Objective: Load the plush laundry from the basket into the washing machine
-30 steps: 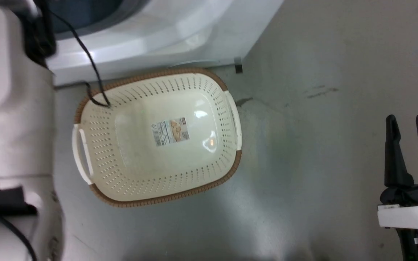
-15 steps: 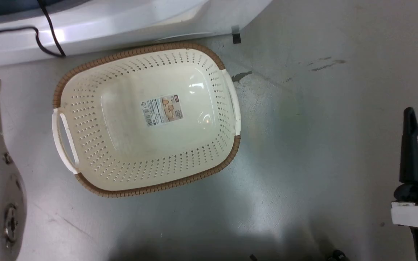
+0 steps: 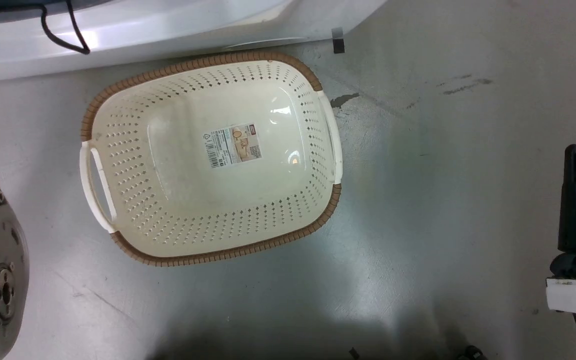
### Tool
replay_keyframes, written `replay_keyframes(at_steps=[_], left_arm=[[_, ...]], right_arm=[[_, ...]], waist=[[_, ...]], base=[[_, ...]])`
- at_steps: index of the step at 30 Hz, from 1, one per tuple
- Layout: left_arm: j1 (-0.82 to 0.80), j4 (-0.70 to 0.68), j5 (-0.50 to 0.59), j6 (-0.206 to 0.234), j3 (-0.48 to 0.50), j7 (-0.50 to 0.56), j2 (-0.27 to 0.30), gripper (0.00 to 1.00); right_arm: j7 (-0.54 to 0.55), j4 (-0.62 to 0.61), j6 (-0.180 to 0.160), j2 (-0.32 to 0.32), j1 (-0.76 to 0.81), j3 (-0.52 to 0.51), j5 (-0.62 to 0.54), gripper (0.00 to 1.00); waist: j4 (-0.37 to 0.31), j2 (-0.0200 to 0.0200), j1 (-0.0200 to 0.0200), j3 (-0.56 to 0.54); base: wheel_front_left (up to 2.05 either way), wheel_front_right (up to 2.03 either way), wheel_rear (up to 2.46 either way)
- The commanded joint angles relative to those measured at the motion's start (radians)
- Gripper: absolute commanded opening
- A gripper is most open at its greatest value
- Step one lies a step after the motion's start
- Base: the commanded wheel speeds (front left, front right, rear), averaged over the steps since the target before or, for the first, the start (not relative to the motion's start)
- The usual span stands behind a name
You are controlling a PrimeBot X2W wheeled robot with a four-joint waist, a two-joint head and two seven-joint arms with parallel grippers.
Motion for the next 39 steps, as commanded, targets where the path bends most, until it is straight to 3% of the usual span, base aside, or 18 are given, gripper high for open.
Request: replay_keyframes(at_steps=[1,20,39], left_arm=[[-0.012,0.01,-0.008,-0.007,0.0,0.009,-0.004,1.0],[0.073,0.117,-0.057,-0.096,-0.057,0.053,-0.053,1.0],[0.36,0.16,-0.051,-0.12,-0.15,-0.096,-0.143,1.0]], right_arm=[[0.002,-0.008,-0.001,-0.007,0.006,-0.002,-0.007,1.0],[0.027,0.003,-0.001,-0.026,-0.023,0.001,-0.019,1.0],[0.052,0.062,-0.001,0.002,0.003,0.016,-0.036,1.0]], waist=[[0.002,0.0,-0.0001,-0.003],[0.064,0.0,-0.0001,-0.141],[0.146,0.0,-0.0001,-0.381]], base=[[0.0,0.0,0.0],[0.0,0.0,0.0],[0.0,0.0,0.0]])
